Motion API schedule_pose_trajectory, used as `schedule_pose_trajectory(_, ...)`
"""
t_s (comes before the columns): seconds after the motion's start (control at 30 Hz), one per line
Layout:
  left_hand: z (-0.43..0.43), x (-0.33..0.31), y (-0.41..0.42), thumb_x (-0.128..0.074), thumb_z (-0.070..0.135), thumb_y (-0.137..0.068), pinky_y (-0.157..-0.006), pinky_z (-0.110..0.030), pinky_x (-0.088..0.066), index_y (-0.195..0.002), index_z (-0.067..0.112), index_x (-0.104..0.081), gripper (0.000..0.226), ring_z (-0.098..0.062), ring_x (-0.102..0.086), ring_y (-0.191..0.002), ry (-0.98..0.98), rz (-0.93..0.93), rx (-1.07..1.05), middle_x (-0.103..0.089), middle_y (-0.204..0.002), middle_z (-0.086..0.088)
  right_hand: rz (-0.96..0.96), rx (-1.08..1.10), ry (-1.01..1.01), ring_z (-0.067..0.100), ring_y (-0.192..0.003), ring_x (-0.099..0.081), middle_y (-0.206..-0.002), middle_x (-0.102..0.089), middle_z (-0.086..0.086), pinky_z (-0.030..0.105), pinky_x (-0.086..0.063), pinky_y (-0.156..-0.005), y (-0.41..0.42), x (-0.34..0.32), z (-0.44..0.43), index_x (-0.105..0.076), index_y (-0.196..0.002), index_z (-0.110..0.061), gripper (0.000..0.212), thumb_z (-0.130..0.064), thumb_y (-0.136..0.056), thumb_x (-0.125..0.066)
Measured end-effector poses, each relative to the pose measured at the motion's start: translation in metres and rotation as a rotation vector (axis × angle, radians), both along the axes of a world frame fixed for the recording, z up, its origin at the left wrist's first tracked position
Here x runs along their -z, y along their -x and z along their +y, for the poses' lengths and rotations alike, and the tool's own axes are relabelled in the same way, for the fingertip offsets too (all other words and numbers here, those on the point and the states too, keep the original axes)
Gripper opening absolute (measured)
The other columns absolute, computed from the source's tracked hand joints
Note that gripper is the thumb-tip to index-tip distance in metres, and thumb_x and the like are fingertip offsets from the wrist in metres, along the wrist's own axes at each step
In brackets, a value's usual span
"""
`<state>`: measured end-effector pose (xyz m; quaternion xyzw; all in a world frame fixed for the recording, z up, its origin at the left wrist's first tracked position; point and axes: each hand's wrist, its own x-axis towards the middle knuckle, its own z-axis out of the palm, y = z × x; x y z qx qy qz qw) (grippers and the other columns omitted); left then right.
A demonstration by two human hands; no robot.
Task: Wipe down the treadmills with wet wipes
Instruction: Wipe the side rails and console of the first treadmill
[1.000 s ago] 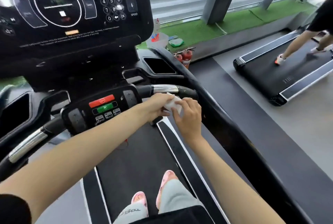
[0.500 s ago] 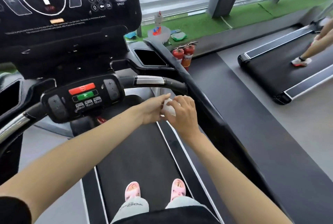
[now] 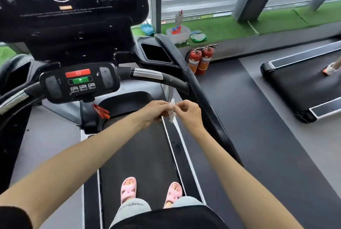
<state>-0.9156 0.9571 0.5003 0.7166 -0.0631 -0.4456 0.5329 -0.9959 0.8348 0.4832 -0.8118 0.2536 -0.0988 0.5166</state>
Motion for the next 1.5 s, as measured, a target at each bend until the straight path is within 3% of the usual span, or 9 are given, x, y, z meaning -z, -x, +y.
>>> schedule_pose_trajectory(0.27, 0.024, 0.009, -0.007, -0.054, 0.006, -0.093, -0.068, -0.023, -0.044, -0.081, 0.015, -0.064, 0.018, -0.012, -0.056, -0.073, -0.037, -0.19, -0.161, -0.064, -0.08, -0.003, 0.011, -0.01, -0.037, 0.006, -0.063, -0.055, -0.07, -0.063, -0.003, 0.013, -0.042, -0.058, 0.0, -0.009, -0.002, -0.059, -0.07, -0.018, 0.014, -0.01, -0.079, -0.067)
schedule_pose_trajectory(0.4, 0.047, 0.005, -0.023, -0.055, 0.009, -0.088, -0.079, -0.023, -0.046, -0.08, 0.013, -0.064, 0.012, -0.011, -0.058, -0.079, 0.022, -0.152, 0.059, -0.066, -0.08, 0.001, 0.062, -0.057, 0.096, 0.011, -0.069, -0.057, -0.072, -0.062, -0.005, 0.027, -0.051, -0.067, -0.004, -0.011, -0.002, -0.06, -0.076, -0.016, 0.007, -0.014, -0.081, -0.064)
schedule_pose_trajectory(0.57, 0.045, 0.0, -0.033, -0.052, -0.001, -0.089, -0.061, -0.017, -0.047, -0.074, 0.011, -0.061, 0.02, -0.011, -0.054, -0.066, -0.02, -0.177, -0.035, -0.06, -0.069, -0.001, 0.19, 0.104, 0.182, 0.018, -0.079, -0.061, -0.081, -0.066, -0.001, 0.034, -0.051, -0.074, -0.015, -0.015, 0.008, -0.06, -0.089, -0.014, 0.013, -0.026, -0.092, -0.056)
schedule_pose_trajectory(0.63, 0.044, 0.0, -0.037, -0.054, 0.0, -0.088, -0.06, -0.016, -0.045, -0.075, 0.009, -0.061, 0.018, -0.01, -0.053, -0.063, -0.07, -0.285, -0.057, -0.058, -0.069, -0.002, 0.315, 0.108, -0.04, 0.02, -0.071, -0.065, -0.072, -0.071, 0.006, 0.037, -0.056, -0.077, -0.019, -0.016, 0.017, -0.061, -0.078, -0.011, 0.028, -0.031, -0.094, -0.051)
schedule_pose_trajectory(0.73, 0.048, -0.002, -0.035, -0.06, 0.009, -0.088, -0.057, -0.013, -0.04, -0.083, 0.003, -0.066, 0.01, -0.001, -0.05, -0.058, -0.11, -0.475, 0.155, -0.062, -0.073, -0.002, 0.382, 0.068, -0.572, 0.026, -0.075, -0.07, -0.081, -0.072, 0.017, 0.035, -0.056, -0.078, -0.024, -0.018, 0.037, -0.066, -0.096, -0.003, 0.038, -0.037, -0.097, -0.047)
schedule_pose_trajectory(0.8, 0.053, -0.002, -0.033, -0.063, 0.019, -0.089, -0.064, -0.015, -0.042, -0.089, 0.006, -0.069, 0.014, -0.004, -0.054, -0.069, -0.095, -0.518, 0.283, -0.067, -0.083, -0.007, 0.337, 0.124, -0.684, 0.03, -0.086, -0.071, -0.091, -0.073, 0.018, 0.038, -0.057, -0.084, -0.032, -0.01, 0.046, -0.067, -0.104, -0.002, 0.033, -0.031, -0.096, -0.052)
schedule_pose_trajectory(1.03, 0.083, -0.001, -0.066, -0.065, 0.022, -0.09, -0.072, -0.012, -0.042, -0.104, 0.011, -0.068, 0.018, -0.005, -0.059, -0.087, -0.067, -0.448, 0.124, -0.068, -0.097, 0.002, 0.213, 0.272, -0.712, 0.028, -0.087, -0.063, -0.101, -0.065, 0.017, 0.035, -0.052, -0.071, -0.052, -0.004, 0.069, -0.061, -0.111, 0.002, 0.025, 0.0, -0.09, -0.048)
schedule_pose_trajectory(1.2, 0.093, 0.003, -0.077, -0.061, 0.018, -0.092, -0.054, -0.021, -0.043, -0.087, 0.013, -0.065, 0.008, -0.011, -0.053, -0.061, -0.018, 0.168, -0.006, -0.059, -0.071, 0.001, 0.19, 0.197, -0.729, 0.032, -0.103, -0.063, -0.118, -0.064, 0.02, 0.043, -0.052, -0.089, -0.056, -0.001, 0.081, -0.057, -0.123, 0.002, 0.031, -0.003, -0.093, -0.049)
schedule_pose_trajectory(1.5, 0.091, 0.01, -0.085, -0.054, -0.009, -0.085, -0.062, -0.028, -0.054, -0.092, 0.014, -0.062, 0.025, -0.017, -0.058, -0.076, 0.121, 0.237, 0.044, -0.064, -0.085, -0.005, 0.105, 0.324, -0.71, 0.025, -0.097, -0.061, -0.114, -0.06, 0.012, 0.031, -0.052, -0.068, -0.046, 0.003, 0.095, -0.049, -0.122, -0.008, 0.034, 0.005, -0.091, -0.042)
